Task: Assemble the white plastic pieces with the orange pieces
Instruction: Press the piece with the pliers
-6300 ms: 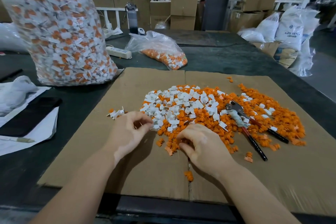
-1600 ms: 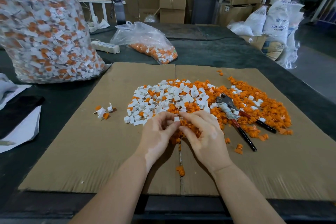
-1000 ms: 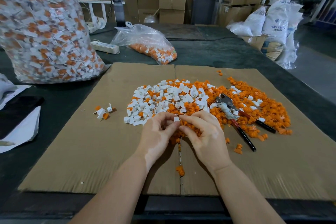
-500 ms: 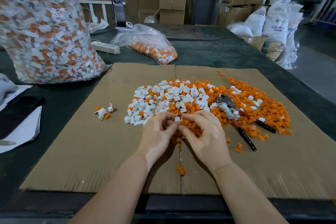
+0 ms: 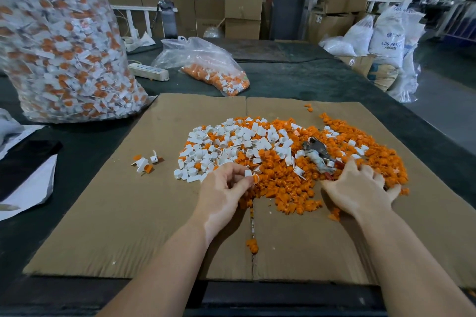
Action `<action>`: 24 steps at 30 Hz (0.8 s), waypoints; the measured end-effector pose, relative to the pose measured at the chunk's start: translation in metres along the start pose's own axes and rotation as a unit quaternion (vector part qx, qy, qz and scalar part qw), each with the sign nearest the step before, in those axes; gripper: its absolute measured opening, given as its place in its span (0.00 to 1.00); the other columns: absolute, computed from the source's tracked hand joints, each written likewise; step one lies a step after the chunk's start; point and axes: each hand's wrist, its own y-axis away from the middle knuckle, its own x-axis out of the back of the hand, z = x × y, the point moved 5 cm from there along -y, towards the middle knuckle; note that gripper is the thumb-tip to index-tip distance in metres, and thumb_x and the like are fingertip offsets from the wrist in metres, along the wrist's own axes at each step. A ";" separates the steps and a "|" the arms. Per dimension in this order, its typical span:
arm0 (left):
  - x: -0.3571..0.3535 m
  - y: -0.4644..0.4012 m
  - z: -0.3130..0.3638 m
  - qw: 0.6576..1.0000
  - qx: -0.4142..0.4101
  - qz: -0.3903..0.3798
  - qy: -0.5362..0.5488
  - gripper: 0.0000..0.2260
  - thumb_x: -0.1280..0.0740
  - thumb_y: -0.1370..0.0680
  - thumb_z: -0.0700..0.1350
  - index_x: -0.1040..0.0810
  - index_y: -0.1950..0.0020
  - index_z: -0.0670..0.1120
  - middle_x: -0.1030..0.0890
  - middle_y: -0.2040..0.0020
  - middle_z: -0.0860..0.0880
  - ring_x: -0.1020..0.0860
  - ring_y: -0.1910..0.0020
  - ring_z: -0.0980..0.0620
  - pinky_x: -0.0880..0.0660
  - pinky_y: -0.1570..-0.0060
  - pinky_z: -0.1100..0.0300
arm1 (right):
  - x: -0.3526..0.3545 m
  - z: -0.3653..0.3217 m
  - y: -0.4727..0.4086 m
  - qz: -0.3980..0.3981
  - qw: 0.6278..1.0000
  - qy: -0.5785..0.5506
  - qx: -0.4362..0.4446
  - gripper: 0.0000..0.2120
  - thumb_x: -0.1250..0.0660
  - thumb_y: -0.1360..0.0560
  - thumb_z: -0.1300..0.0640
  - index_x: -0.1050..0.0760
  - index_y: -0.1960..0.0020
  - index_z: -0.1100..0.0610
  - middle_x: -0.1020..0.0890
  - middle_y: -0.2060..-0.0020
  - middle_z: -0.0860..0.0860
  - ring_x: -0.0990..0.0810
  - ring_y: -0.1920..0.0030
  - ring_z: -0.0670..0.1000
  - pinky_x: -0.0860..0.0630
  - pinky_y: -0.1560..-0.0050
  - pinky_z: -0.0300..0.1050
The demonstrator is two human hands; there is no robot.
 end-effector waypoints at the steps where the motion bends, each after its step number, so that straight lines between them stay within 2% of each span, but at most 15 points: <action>1: 0.000 0.000 0.000 1.000 0.000 -0.001 0.002 0.01 0.34 0.23 0.41 0.22 0.53 0.47 0.19 0.64 0.53 0.23 0.66 0.63 0.28 0.63 0.72 | 0.000 0.000 -0.002 -0.004 1.000 0.005 0.002 0.34 0.41 0.26 0.38 0.45 0.26 0.54 0.40 0.28 0.57 0.43 0.28 0.61 0.55 0.31 0.67; 5: 0.000 0.000 0.001 1.000 0.002 0.001 0.014 0.03 0.34 0.23 0.41 0.23 0.55 0.49 0.19 0.64 0.53 0.23 0.66 0.64 0.29 0.65 0.74 | 0.002 -0.005 -0.003 0.020 0.999 0.042 0.019 0.28 0.40 0.26 0.39 0.35 0.33 0.54 0.38 0.30 0.56 0.40 0.31 0.60 0.51 0.32 0.68; 8: 0.000 0.000 0.001 1.000 0.008 0.004 0.027 0.04 0.34 0.23 0.41 0.23 0.55 0.50 0.19 0.65 0.53 0.23 0.67 0.64 0.29 0.66 0.73 | 0.006 -0.005 0.000 0.050 0.998 0.041 0.025 0.28 0.39 0.26 0.40 0.35 0.34 0.56 0.38 0.31 0.58 0.39 0.33 0.60 0.46 0.33 0.67; 11: 0.002 -0.002 0.000 0.999 0.023 0.015 0.045 0.03 0.34 0.23 0.41 0.23 0.55 0.49 0.19 0.65 0.53 0.23 0.68 0.64 0.28 0.67 0.72 | 0.013 -0.005 0.004 0.082 0.996 0.018 0.032 0.24 0.39 0.25 0.43 0.35 0.38 0.59 0.32 0.36 0.59 0.34 0.36 0.60 0.38 0.37 0.62; 14: 0.003 -0.006 -0.001 0.994 0.054 0.029 0.092 0.02 0.33 0.23 0.40 0.23 0.55 0.46 0.19 0.66 0.52 0.23 0.69 0.62 0.27 0.69 0.71 | 0.027 -0.012 0.013 0.139 0.986 -0.025 0.088 0.17 0.39 0.25 0.46 0.33 0.46 0.59 0.26 0.46 0.58 0.29 0.44 0.59 0.32 0.46 0.55; 16: 0.003 -0.011 0.001 0.986 0.080 0.038 0.141 0.02 0.33 0.23 0.39 0.22 0.55 0.44 0.19 0.68 0.50 0.24 0.70 0.59 0.27 0.70 0.69 | 0.038 -0.023 0.022 0.150 0.977 -0.052 0.145 0.16 0.41 0.24 0.46 0.32 0.46 0.58 0.25 0.49 0.56 0.27 0.47 0.57 0.30 0.50 0.51; 18: 0.002 -0.017 0.005 0.977 0.101 0.043 0.185 0.02 0.33 0.23 0.38 0.22 0.55 0.41 0.20 0.69 0.50 0.25 0.71 0.57 0.28 0.72 0.69 | 0.045 -0.037 0.031 0.116 0.969 -0.077 0.206 0.15 0.42 0.23 0.45 0.30 0.45 0.56 0.25 0.53 0.52 0.26 0.53 0.53 0.29 0.57 0.46; 20: 0.001 -0.023 0.010 0.965 0.124 0.045 0.228 0.02 0.33 0.24 0.37 0.23 0.56 0.39 0.21 0.70 0.50 0.24 0.72 0.57 0.28 0.72 0.68 | 0.045 -0.051 0.042 0.021 0.957 -0.138 0.254 0.13 0.43 0.22 0.45 0.28 0.51 0.54 0.25 0.61 0.48 0.27 0.62 0.48 0.34 0.65 0.42; 22: 0.000 -0.027 0.014 0.949 0.150 0.051 0.273 0.04 0.34 0.24 0.35 0.24 0.58 0.39 0.21 0.70 0.48 0.24 0.75 0.57 0.28 0.74 0.68 | 0.042 -0.062 0.054 -0.082 0.936 -0.199 0.280 0.14 0.42 0.22 0.47 0.27 0.56 0.56 0.27 0.67 0.48 0.28 0.67 0.47 0.37 0.69 0.41; 24: 0.000 -0.030 0.016 0.937 0.173 0.067 0.296 0.05 0.34 0.24 0.34 0.24 0.60 0.40 0.22 0.70 0.47 0.24 0.76 0.58 0.28 0.76 0.68 | 0.037 -0.069 0.064 -0.149 0.917 -0.225 0.295 0.16 0.42 0.21 0.48 0.28 0.62 0.58 0.29 0.70 0.51 0.31 0.70 0.48 0.39 0.70 0.40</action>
